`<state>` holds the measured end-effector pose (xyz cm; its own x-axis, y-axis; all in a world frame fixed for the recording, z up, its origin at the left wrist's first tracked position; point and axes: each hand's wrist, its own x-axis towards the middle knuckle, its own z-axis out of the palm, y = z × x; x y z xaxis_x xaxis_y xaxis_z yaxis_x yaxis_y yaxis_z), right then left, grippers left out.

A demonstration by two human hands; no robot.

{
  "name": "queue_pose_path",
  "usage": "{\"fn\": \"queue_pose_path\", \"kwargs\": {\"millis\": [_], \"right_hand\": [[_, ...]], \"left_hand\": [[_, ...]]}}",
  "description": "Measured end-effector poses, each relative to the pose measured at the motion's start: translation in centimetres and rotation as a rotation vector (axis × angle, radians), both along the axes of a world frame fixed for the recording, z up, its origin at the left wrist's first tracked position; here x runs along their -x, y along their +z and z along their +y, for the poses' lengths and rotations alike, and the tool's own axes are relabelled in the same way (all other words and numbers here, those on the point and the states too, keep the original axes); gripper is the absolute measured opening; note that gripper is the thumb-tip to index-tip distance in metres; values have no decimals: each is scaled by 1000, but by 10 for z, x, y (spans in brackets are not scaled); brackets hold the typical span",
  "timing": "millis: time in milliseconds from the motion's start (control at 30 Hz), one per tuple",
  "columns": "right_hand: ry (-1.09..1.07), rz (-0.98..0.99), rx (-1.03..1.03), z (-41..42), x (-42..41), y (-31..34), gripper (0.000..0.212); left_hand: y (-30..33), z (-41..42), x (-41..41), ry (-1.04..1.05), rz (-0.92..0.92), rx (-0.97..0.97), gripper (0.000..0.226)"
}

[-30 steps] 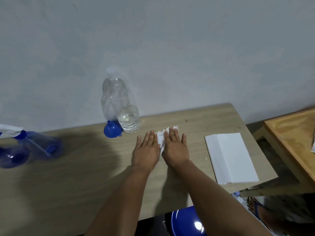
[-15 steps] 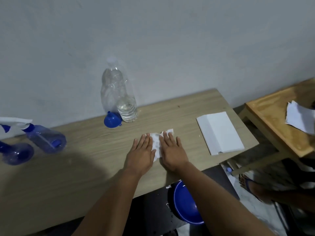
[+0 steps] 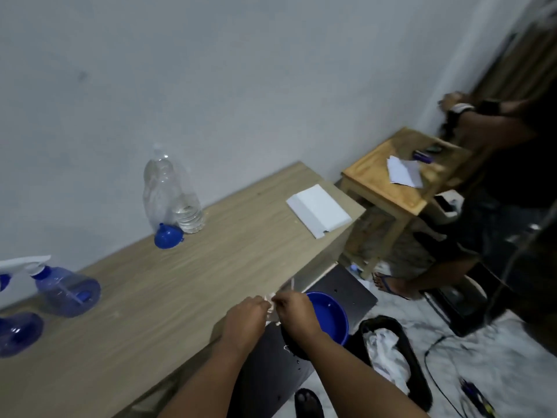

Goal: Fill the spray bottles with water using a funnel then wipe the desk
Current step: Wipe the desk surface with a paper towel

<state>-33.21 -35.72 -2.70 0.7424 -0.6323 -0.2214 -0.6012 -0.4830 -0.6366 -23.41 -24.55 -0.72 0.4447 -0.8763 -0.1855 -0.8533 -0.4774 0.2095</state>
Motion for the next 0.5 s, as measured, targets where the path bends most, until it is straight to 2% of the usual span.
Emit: {"fn": "queue_pose_path", "kwargs": {"millis": [167, 267, 400, 500], "right_hand": [[-510, -103, -253, -7, 89, 12, 17], [-758, -154, -312, -29, 147, 7, 25], [-1037, -199, -339, -52, 219, 10, 23], [-1165, -181, -323, -67, 264, 2, 24]], "left_hand": [[12, -28, 57, 102, 274, 164, 19], [20, -61, 95, 95, 487, 113, 19], [2, -110, 146, 48, 716, 35, 18], [-9, -141, 185, 50, 803, 18, 18]]}}
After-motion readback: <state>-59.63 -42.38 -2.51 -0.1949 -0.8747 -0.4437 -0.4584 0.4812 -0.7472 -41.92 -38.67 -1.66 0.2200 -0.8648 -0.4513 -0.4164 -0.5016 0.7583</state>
